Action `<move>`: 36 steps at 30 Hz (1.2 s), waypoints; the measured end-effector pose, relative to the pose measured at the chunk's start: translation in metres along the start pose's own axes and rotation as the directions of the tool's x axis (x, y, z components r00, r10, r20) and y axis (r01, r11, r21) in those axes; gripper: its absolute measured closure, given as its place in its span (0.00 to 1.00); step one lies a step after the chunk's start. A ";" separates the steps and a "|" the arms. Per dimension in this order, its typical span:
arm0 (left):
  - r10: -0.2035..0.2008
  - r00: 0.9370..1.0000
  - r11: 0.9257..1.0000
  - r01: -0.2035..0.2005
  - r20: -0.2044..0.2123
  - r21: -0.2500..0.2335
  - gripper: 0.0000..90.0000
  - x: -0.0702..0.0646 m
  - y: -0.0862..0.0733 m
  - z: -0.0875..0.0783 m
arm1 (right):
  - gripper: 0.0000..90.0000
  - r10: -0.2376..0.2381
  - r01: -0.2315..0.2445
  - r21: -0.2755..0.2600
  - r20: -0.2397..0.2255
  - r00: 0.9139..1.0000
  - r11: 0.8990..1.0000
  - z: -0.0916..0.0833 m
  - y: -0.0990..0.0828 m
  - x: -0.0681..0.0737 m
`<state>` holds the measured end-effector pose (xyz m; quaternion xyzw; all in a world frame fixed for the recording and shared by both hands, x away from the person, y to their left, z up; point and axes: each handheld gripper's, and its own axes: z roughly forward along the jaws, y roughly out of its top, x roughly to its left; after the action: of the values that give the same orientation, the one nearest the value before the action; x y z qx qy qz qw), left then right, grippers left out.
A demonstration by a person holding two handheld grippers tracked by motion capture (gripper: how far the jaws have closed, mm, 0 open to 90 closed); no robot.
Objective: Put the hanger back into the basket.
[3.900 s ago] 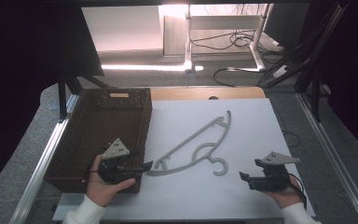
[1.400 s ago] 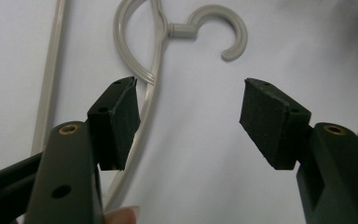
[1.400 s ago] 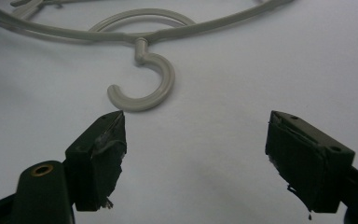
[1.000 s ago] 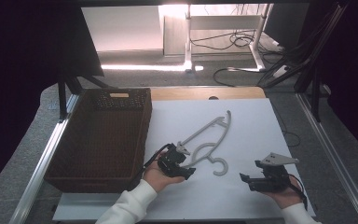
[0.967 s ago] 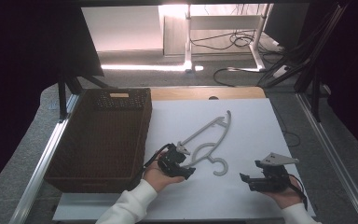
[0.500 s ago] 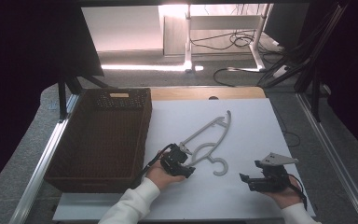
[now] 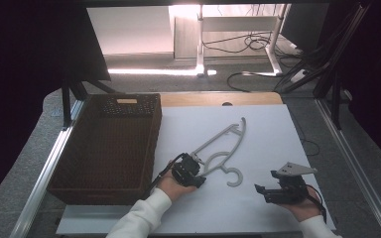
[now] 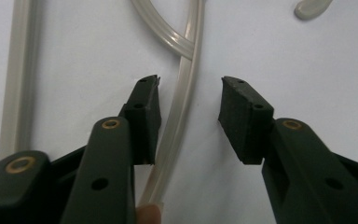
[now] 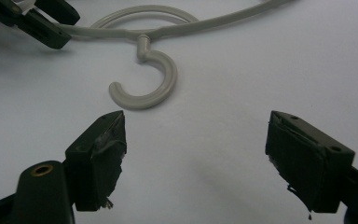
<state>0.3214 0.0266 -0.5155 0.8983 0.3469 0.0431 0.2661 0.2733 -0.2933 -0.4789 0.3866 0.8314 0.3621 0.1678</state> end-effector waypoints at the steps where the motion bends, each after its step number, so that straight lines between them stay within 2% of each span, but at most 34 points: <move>1: 0.002 1.000 1.000 -0.002 -0.001 0.002 0.66 0.000 0.000 0.001 | 0.23 0.000 0.000 0.000 0.000 1.000 1.000 0.000 0.000 0.000; 5: 0.014 1.000 1.000 -0.014 -0.011 0.004 0.72 0.000 0.001 0.001 | 0.23 -0.004 0.004 -0.001 -0.002 1.000 1.000 0.000 0.000 0.001; 11: 0.062 0.997 0.998 -0.062 -0.034 0.005 0.78 -0.004 0.000 0.001 | 0.23 -0.001 0.001 -0.003 0.000 1.000 1.000 0.000 0.001 0.000; 13: 0.070 0.997 0.998 -0.070 -0.028 0.005 0.85 -0.004 0.000 0.001 | 0.23 -0.003 0.003 -0.003 0.001 1.000 1.000 0.000 0.001 0.001; 17: 0.080 0.996 0.997 -0.080 -0.028 0.006 0.87 -0.005 0.001 0.002 | 0.23 -0.004 0.004 -0.003 0.001 1.000 1.000 0.000 0.001 0.001; 20: 0.116 0.992 0.993 -0.116 -0.042 0.014 0.88 -0.007 0.001 0.001 | 0.23 -0.003 0.003 -0.004 0.004 1.000 1.000 0.000 0.001 0.001; 25: 0.123 0.992 0.992 -0.122 -0.040 0.020 0.91 -0.008 0.002 0.001 | 0.23 -0.005 0.005 -0.005 0.006 1.000 1.000 -0.001 0.001 0.001; 26: 0.109 0.993 0.994 -0.108 -0.038 0.019 0.91 -0.007 0.002 0.001 | 0.23 -0.005 0.005 -0.005 0.007 1.000 1.000 -0.001 0.001 0.001; 31: 0.105 0.994 0.994 -0.105 -0.032 0.018 0.91 -0.006 0.002 0.001 | 0.23 -0.002 0.002 -0.011 0.011 1.000 1.000 -0.001 0.001 0.000; 36: 0.089 0.996 0.996 -0.089 -0.020 -0.014 0.91 -0.006 0.003 -0.004 | 0.23 0.001 0.000 -0.018 0.017 1.000 1.000 -0.002 0.001 -0.001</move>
<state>0.3175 0.0222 -0.5093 0.9104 0.3087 0.0665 0.2673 0.2731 -0.2947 -0.4767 0.3882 0.8267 0.3663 0.1780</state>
